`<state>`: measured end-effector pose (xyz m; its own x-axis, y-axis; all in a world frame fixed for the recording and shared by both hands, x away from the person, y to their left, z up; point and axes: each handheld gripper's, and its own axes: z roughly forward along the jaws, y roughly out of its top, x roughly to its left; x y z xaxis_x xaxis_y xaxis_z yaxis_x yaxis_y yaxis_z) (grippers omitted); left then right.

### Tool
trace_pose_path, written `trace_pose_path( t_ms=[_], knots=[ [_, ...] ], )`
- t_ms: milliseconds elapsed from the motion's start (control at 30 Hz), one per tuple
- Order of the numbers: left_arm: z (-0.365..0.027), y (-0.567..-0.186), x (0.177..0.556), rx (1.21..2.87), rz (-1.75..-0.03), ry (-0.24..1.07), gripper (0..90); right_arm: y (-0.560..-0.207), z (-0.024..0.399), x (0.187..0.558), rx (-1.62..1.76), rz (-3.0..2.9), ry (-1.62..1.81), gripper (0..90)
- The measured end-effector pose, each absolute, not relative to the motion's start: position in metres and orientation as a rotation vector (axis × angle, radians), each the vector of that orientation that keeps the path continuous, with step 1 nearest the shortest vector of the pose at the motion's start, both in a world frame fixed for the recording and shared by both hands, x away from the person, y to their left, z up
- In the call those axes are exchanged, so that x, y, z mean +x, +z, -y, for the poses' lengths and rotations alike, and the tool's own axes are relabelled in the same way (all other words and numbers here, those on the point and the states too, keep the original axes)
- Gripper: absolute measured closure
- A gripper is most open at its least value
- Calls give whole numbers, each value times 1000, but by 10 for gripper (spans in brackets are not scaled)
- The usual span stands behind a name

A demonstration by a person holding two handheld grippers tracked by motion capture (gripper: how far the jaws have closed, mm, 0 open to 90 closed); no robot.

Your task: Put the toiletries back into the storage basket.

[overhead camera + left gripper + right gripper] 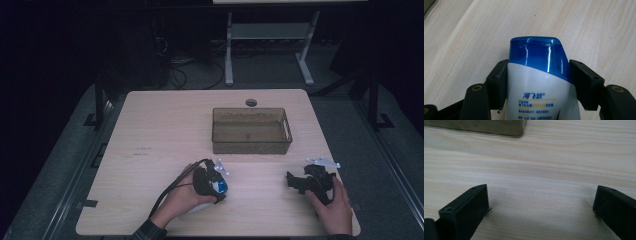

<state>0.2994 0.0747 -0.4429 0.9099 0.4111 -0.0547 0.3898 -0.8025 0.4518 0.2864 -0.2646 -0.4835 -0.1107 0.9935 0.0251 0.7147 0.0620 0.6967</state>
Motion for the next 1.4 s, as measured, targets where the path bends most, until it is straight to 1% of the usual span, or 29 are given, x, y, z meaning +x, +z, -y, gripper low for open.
trace_pose_path(
  t_ms=[133, 233, 267, 333, 533, 867, 1200, 1400],
  knots=[
    [-79, -439, 300, 2587, -575, 59, 355, -484, 265, 286, 1699, -1879, 788, 0],
    [-85, -434, 300, 2551, -575, 51, 356, -484, 265, 286, 1699, -1879, 787, 0],
    [-89, -431, 300, 2510, -580, 49, 356, -484, 265, 286, 1699, -1879, 787, 0],
    [-92, -429, 301, 2511, -566, 52, 357, -484, 265, 286, 1699, -1879, 788, 0],
    [-106, -421, 301, 2410, -577, 27, 358, -484, 265, 286, 1699, -1879, 787, 0],
    [-129, -408, 303, 2312, -587, 7, 360, -484, 265, 286, 1699, -1879, 787, 0],
    [-158, -390, 306, 2189, -593, 38, 363, -484, 265, 286, 1699, -1879, 787, 0],
    [-169, -383, 307, 2123, -590, 27, 364, -484, 265, 286, 1699, -1879, 788, 0]
  ],
)
